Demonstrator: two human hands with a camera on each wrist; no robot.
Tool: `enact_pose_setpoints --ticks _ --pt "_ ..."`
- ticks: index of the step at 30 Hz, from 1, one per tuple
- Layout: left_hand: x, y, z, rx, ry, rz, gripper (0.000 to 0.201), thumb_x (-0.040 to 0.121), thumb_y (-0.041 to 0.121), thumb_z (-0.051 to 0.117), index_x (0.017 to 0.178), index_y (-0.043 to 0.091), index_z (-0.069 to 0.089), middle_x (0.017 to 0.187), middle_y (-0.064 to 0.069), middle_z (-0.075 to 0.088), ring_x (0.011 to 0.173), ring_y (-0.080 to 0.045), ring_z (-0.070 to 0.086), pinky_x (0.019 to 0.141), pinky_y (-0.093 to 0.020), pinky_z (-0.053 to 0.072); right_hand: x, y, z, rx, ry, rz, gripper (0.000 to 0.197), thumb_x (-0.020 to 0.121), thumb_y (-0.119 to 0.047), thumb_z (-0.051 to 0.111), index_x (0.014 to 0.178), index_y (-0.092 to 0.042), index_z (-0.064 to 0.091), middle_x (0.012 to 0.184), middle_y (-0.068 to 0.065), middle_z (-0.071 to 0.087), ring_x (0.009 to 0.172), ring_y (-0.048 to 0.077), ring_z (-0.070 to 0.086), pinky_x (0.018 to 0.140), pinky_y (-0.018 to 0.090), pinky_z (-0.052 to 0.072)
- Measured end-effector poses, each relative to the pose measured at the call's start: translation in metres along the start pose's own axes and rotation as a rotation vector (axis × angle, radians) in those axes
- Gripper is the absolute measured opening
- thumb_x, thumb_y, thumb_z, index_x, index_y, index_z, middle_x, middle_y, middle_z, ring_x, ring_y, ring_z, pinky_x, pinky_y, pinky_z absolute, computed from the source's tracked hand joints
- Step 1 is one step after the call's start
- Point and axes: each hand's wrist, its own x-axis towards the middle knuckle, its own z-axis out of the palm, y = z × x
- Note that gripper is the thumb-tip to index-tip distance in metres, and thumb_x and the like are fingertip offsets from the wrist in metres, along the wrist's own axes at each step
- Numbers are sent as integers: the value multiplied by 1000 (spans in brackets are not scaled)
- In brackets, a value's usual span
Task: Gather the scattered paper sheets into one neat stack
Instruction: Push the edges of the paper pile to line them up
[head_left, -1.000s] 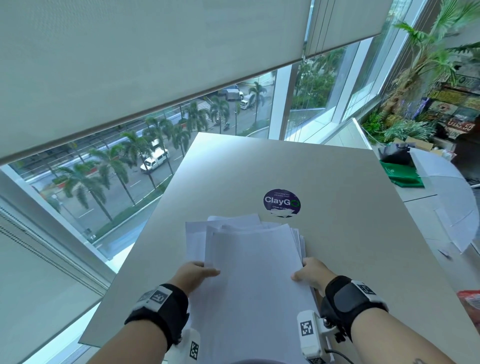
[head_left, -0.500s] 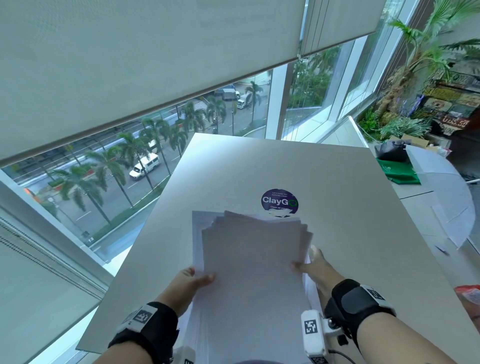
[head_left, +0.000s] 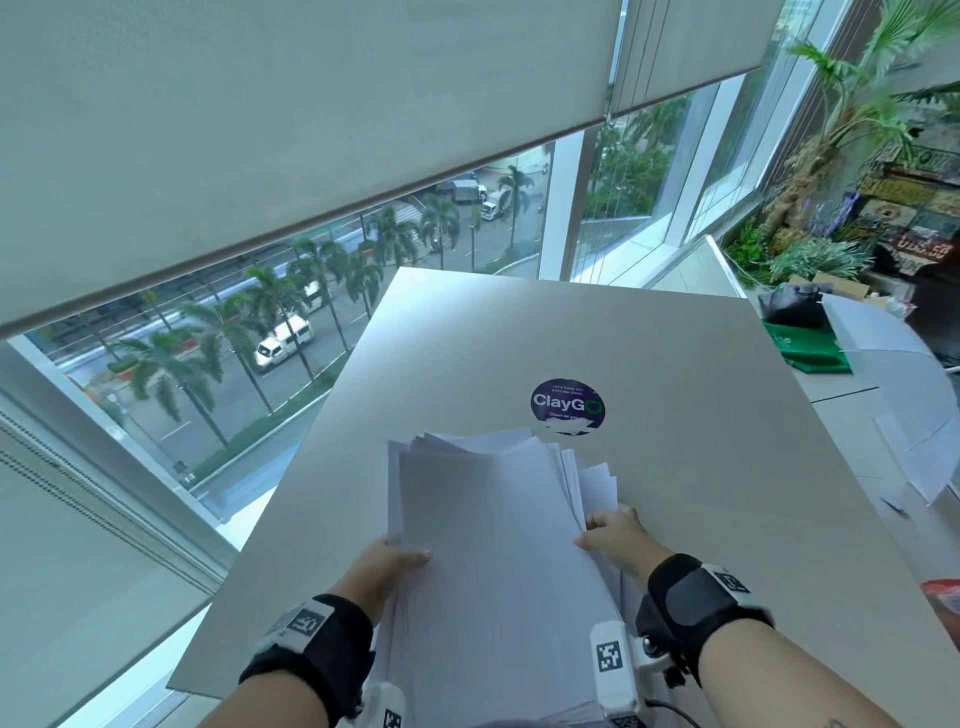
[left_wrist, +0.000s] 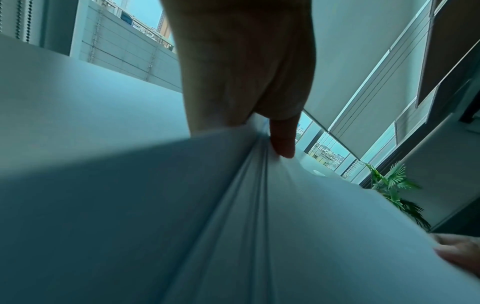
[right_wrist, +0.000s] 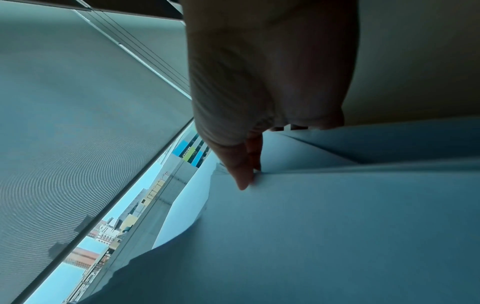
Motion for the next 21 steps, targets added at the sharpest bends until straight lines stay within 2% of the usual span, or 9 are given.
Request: enact_pose_setpoints --ticks 3,4,6,8,9,13,16,18,21 --pt "-1 -4 -7 -15 -71 -32 46 52 -3 66 98 -9 65 82 -19 72 66 -28 70 64 -33 60 2 9 -3 68 -29 -1 22 58 -25 70 42 -18 56 140 6 30 113 32 54 105 43 40" --pt "-1 -6 -10 -35 -97 -41 42 53 -4 66 95 -9 67 81 -17 74 64 -27 71 61 -31 60 -1 9 -3 99 -38 -3 29 63 -22 71 40 -18 53 142 11 30 110 30 55 102 40 41" --pt "-1 -9 -16 -62 -141 -58 35 56 -4 65 91 -6 69 85 -16 76 67 -25 73 60 -30 60 -9 4 -5 192 -38 1 39 76 -9 70 42 -19 53 123 21 45 95 23 57 82 29 43" --pt "-3 -12 -19 -74 -194 -76 30 57 -5 63 86 -2 72 87 -16 76 69 -24 73 60 -29 60 -16 2 -7 252 -77 -19 8 80 -3 69 79 -11 70 105 18 61 102 22 60 74 26 41" --pt "-4 -13 -19 -76 -215 -78 31 57 -7 62 85 -1 73 86 -16 76 70 -23 73 60 -28 59 -17 2 -10 275 -102 -28 21 80 -2 70 100 -5 67 105 13 64 108 24 58 79 25 40" --pt "-5 -14 -20 -49 -245 -71 36 54 -10 61 87 0 71 83 -14 76 70 -23 73 61 -29 59 -12 7 -8 272 -65 -63 45 74 -7 77 114 -14 57 126 -1 39 118 18 41 102 31 35" --pt "-5 -15 -19 -37 -254 -51 39 51 -12 60 87 0 70 80 -13 75 69 -23 73 61 -30 59 -12 5 -5 264 -54 -95 59 65 -11 83 118 -16 58 133 -8 30 119 13 36 102 31 38" --pt "-6 -16 -19 -29 -260 -32 48 46 -13 62 92 -1 67 79 -13 75 70 -22 73 61 -31 59 -13 4 -7 319 -122 -101 47 63 3 81 107 -8 67 129 7 51 106 20 55 82 22 51" --pt "-6 -19 -19 -7 -255 5 63 34 -4 71 97 1 65 81 -12 75 74 -23 72 62 -32 59 -23 0 -10 437 -205 -160 43 52 19 72 88 -5 73 83 6 75 75 17 68 59 16 53"
